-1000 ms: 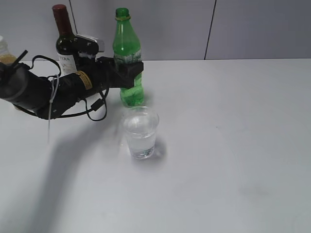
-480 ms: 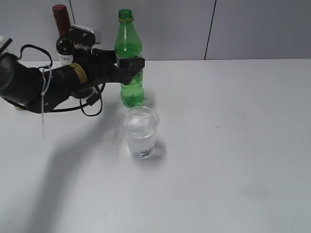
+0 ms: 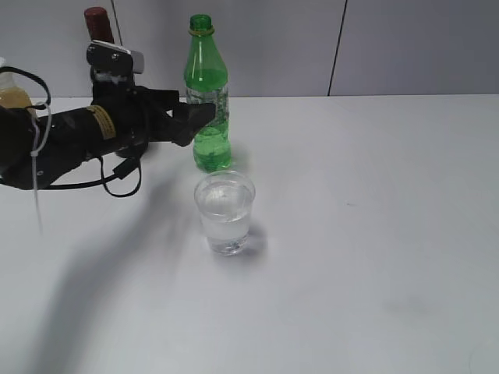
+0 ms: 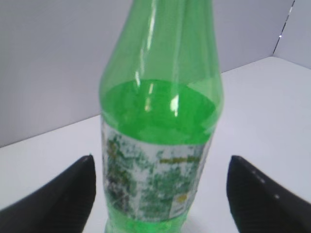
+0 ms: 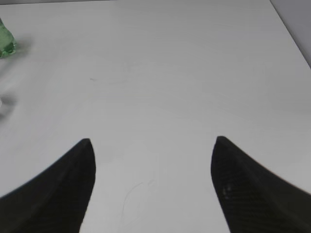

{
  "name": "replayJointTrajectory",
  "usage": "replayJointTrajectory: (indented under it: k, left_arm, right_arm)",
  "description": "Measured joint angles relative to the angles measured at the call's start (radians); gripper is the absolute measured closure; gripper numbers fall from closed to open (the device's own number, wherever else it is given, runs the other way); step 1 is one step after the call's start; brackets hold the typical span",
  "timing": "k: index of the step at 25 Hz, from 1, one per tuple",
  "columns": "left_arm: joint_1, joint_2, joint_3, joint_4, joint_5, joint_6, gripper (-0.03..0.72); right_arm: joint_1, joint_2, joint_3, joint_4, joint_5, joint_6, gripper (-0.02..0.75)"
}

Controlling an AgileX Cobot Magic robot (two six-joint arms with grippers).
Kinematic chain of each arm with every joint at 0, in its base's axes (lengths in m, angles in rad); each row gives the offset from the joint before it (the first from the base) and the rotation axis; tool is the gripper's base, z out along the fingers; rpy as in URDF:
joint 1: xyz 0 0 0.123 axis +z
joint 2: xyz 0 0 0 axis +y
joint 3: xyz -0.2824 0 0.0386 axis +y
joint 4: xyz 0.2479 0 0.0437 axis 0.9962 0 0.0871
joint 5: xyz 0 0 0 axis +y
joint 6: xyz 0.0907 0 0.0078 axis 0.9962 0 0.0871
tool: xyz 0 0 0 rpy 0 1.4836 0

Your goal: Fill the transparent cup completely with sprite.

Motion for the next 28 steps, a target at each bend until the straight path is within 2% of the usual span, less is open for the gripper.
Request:
replayJointTrajectory:
  k: [4, 8, 14, 22, 25, 28]
  left_arm:
    - [0.036, -0.096, 0.069, 0.0, 0.1, 0.0, 0.057]
    - [0.05, -0.213, 0.096, 0.0, 0.284, 0.0, 0.063]
    - [0.052, -0.381, 0.097, -0.004, 0.668, 0.0, 0.068]
    - [0.053, -0.566, 0.097, -0.071, 1.158, 0.0, 0.078]
    - [0.053, -0.616, 0.097, -0.135, 1.302, 0.052, 0.079]
    - [0.053, -0.656, 0.097, -0.258, 1.387, 0.174, 0.083]
  right_arm:
    - [0.0, 0.0, 0.0, 0.0, 0.0, 0.0, 0.174]
    - [0.0, 0.0, 0.0, 0.0, 0.0, 0.0, 0.174]
    - [0.0, 0.0, 0.0, 0.0, 0.0, 0.0, 0.174]
    - [0.0, 0.0, 0.0, 0.0, 0.0, 0.0, 0.174]
    - [0.0, 0.0, 0.0, 0.0, 0.0, 0.0, 0.174]
    - [0.0, 0.0, 0.0, 0.0, 0.0, 0.0, 0.174]
